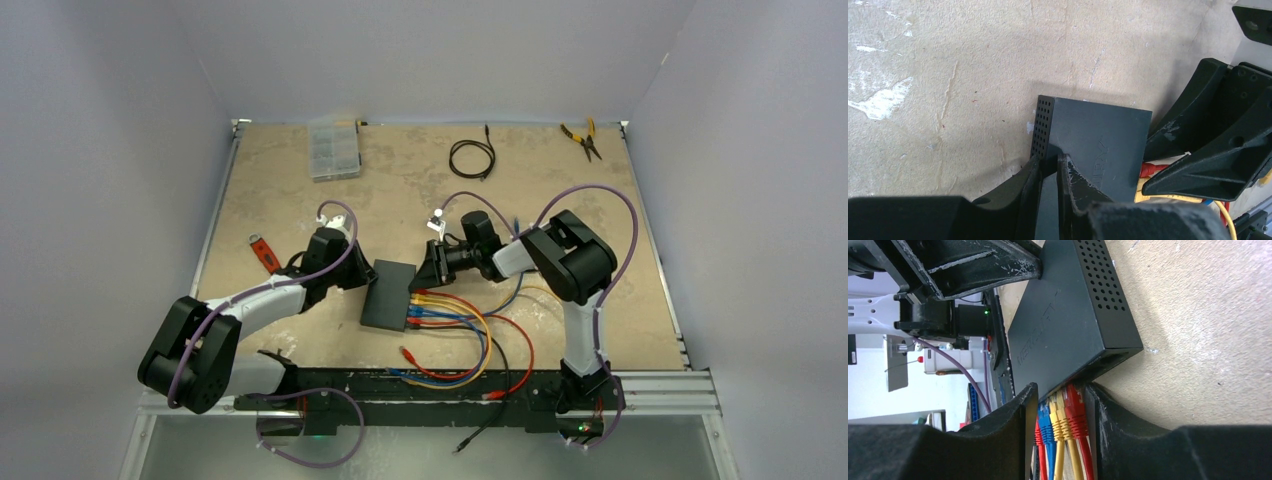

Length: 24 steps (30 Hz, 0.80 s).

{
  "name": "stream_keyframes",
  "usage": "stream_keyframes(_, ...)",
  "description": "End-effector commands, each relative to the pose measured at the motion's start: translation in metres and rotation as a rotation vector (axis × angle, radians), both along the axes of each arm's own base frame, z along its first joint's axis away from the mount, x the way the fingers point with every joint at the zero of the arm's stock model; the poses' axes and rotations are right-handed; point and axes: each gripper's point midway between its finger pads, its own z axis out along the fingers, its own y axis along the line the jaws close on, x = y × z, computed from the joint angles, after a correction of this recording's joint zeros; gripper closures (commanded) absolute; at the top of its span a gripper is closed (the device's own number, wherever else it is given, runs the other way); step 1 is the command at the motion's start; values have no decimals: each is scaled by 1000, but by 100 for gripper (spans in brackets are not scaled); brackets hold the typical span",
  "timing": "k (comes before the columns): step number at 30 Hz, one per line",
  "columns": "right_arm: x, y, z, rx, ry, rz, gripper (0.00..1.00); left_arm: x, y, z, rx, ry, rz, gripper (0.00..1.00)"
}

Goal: Pull the plug from the switch port
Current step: Pull the connector from the switch port.

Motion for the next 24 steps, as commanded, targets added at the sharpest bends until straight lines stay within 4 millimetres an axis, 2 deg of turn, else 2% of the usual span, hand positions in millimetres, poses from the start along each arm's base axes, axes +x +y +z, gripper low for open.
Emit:
stream_keyframes(1,-26,-14,-32,-90,84,-8,56,-27,30,-39,146,129,29,88)
stream_keyframes(14,-24,-11,-30,-73,85,-1,82,-25,29,-37,144,126,29,88)
stream_keyframes(17,-24,-11,-29,-66,85,5,83,-25,29,-36,149,125,32,88)
stream_keyframes(21,-24,-11,-29,-69,82,7,100,-24,29,-36,150,124,32,88)
stream_keyframes(24,-24,-12,-30,-71,82,7,100,-24,29,-35,148,125,30,88)
